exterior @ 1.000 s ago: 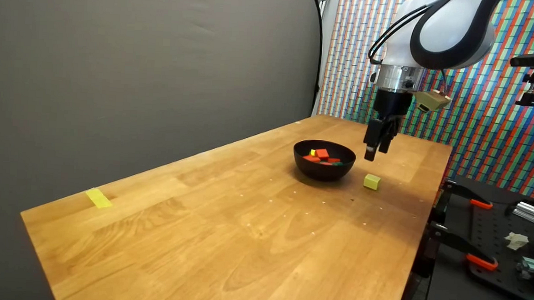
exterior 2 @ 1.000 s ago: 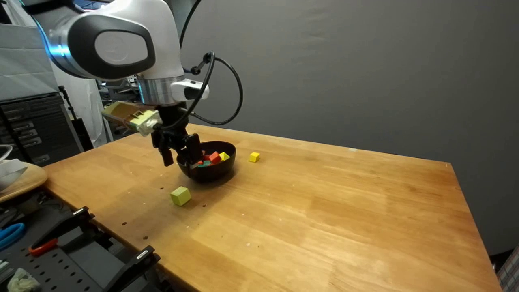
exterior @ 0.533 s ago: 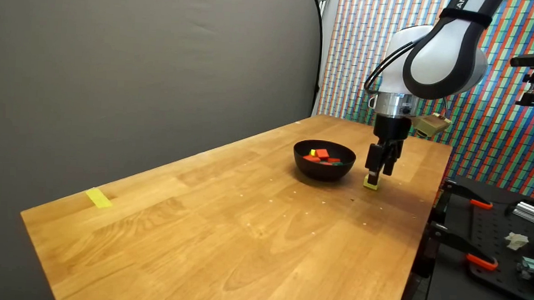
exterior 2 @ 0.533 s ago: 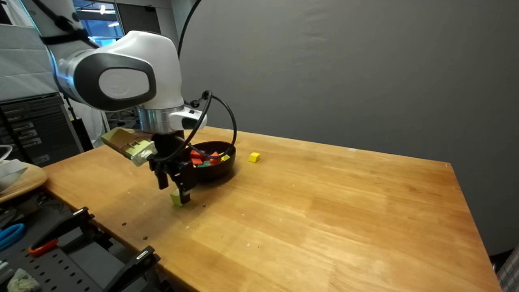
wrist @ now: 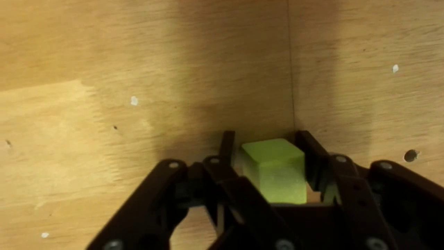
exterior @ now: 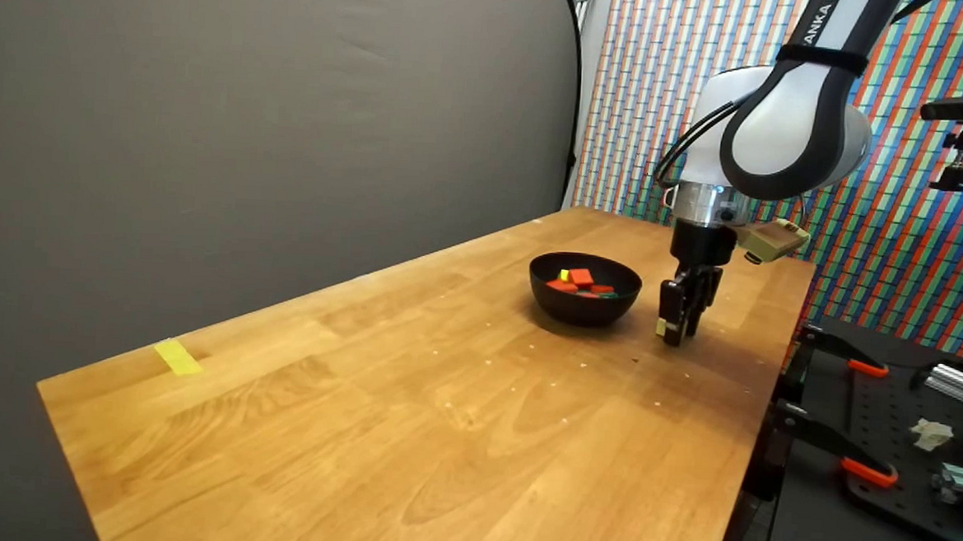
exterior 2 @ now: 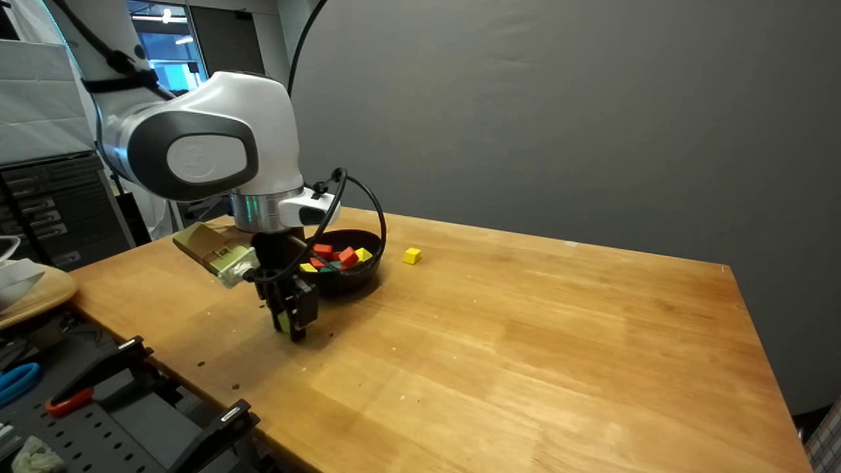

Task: Pick up all the cubes and put them in the black bowl

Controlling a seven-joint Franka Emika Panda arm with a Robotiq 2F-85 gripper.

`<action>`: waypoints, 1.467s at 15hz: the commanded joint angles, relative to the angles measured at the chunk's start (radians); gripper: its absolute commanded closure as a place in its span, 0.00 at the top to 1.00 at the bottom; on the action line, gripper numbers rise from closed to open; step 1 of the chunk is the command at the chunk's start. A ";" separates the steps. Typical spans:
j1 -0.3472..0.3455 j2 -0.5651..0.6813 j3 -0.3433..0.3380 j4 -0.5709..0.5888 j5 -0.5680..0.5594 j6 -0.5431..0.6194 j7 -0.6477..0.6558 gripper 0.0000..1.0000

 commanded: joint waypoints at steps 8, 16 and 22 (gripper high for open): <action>0.252 -0.275 -0.285 0.004 -0.469 -0.095 0.364 0.16; 0.150 -0.265 -0.067 0.114 -0.275 -0.136 0.329 0.16; 0.124 -0.145 -0.029 0.229 -0.153 -0.209 0.217 0.74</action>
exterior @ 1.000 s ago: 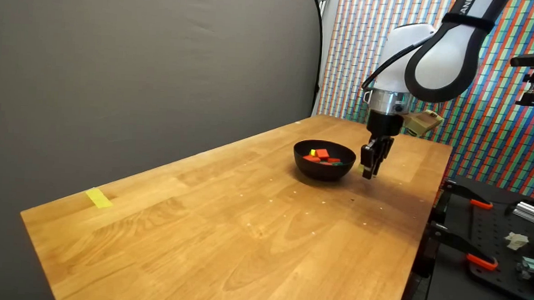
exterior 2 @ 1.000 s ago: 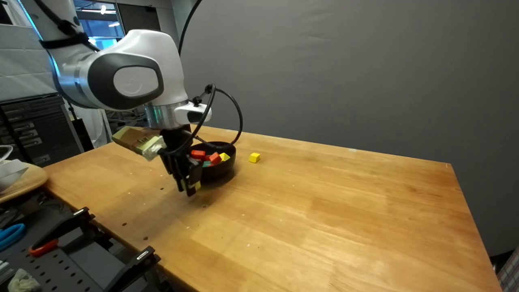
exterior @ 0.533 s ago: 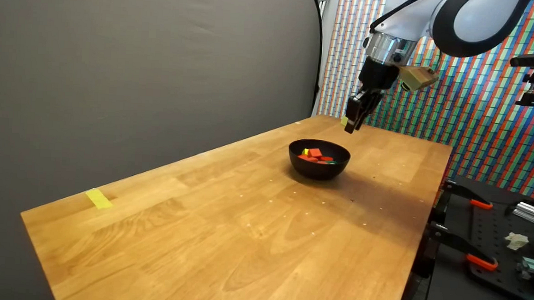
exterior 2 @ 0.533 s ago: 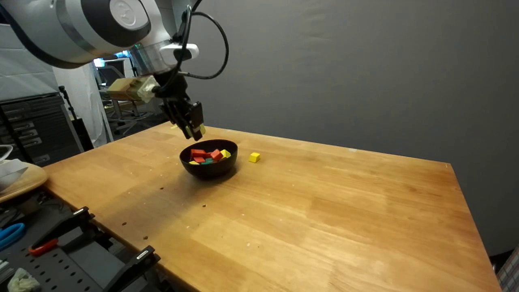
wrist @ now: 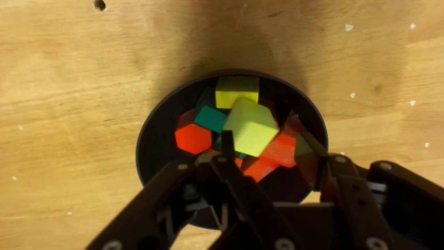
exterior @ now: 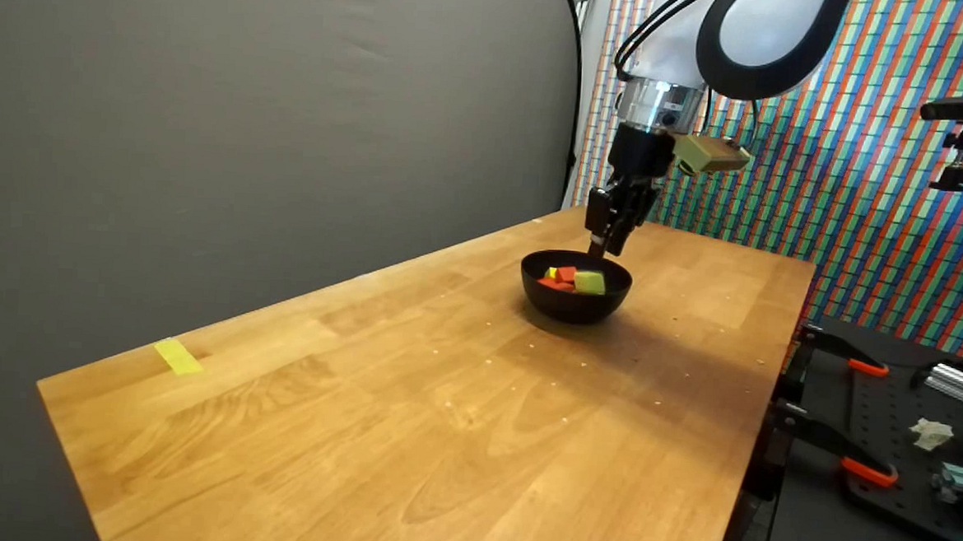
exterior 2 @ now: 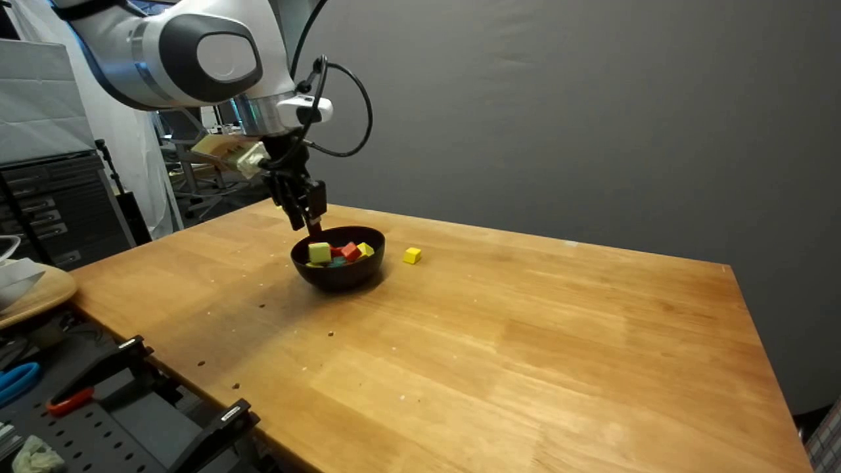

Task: Pick up all the cubes and put them in the black bowl

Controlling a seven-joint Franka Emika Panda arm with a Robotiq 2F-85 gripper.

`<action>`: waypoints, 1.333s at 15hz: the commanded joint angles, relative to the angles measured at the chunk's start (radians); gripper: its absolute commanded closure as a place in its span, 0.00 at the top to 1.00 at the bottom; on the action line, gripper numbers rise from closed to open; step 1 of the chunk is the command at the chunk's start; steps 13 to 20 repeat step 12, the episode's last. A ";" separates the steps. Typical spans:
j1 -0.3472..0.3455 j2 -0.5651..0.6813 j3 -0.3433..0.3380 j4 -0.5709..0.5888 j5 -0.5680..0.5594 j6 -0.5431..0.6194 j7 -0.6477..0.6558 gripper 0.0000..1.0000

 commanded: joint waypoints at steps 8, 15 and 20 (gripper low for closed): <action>-0.046 -0.318 0.037 0.018 -0.131 -0.485 -0.040 1.00; -0.058 -0.350 0.069 0.049 -0.137 -0.542 -0.030 1.00; -0.058 -0.350 0.069 0.049 -0.137 -0.542 -0.030 1.00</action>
